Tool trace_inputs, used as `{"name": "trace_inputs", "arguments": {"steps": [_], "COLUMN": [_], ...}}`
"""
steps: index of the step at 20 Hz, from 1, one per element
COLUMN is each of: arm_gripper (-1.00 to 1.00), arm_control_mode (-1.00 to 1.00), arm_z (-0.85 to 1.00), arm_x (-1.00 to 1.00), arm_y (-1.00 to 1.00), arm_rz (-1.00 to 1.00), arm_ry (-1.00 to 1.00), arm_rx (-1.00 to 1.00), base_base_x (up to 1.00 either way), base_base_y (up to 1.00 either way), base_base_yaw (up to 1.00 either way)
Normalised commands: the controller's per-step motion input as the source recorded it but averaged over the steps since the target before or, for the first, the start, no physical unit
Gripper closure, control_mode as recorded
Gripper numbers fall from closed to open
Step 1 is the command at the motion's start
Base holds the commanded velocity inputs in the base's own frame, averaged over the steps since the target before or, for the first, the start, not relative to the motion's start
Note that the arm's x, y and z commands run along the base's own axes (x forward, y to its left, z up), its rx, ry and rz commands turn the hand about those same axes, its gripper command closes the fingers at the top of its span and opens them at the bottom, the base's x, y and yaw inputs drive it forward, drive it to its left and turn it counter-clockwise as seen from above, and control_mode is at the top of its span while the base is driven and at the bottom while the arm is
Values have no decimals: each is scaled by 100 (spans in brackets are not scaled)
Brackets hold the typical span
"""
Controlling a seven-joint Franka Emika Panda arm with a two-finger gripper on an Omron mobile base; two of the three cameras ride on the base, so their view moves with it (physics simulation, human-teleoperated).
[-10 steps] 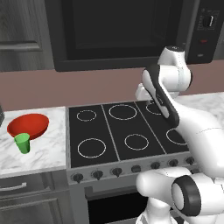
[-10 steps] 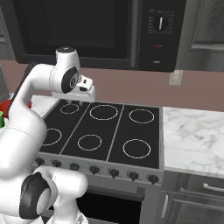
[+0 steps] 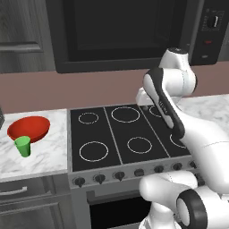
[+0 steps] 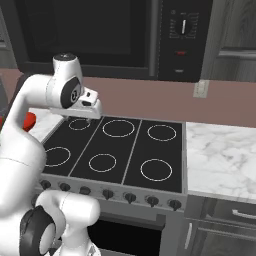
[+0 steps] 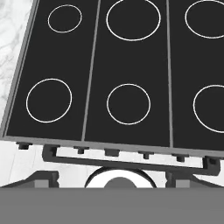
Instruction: Pick the cup and bowl from the counter and place them on the counter next to the sink.
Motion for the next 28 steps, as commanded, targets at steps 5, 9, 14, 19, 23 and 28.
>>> {"name": "trace_inputs", "arguments": {"steps": [5,9,14,19,23,28], "arm_gripper": [-100,-100,-100,-100,-100,-100], "arm_control_mode": [-100,-100,-100,-100,-100,-100], "arm_z": [0,0,0,0,0,1], "arm_x": [-41,-17,-6,0,0,6], "arm_y": [53,59,67,74,75,65], "arm_rz": [7,4,4,0,0,0], "arm_ry": [-6,-4,-2,-2,-2,-4], "arm_rx": [0,0,0,0,0,0], "base_base_x": [0,0,0,0,0,0], "base_base_y": [0,0,0,0,0,0], "base_base_yaw": [0,0,0,0,0,0]}}
